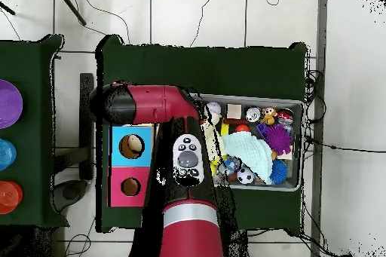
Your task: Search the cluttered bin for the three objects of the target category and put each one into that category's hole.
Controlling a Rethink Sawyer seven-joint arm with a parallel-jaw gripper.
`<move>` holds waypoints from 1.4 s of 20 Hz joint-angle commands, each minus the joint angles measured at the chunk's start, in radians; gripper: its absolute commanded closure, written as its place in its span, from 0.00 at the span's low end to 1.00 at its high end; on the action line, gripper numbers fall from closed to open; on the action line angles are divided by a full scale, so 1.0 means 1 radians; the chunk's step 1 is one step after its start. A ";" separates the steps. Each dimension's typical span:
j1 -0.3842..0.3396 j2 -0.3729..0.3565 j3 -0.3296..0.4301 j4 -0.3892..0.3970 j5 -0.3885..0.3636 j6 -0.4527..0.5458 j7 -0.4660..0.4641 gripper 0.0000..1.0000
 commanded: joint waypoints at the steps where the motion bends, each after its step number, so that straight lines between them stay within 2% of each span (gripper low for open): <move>1: -0.056 0.073 0.053 0.123 0.013 -0.096 0.127 0.00; 8: -0.051 0.071 0.046 0.105 0.021 -0.057 0.129 0.00; 9: -0.051 0.071 0.045 0.102 0.021 -0.051 0.126 1.00; 22: -0.064 0.064 0.070 0.104 0.034 -0.023 0.105 1.00; 28: -0.048 0.016 0.063 0.136 0.081 0.076 0.140 1.00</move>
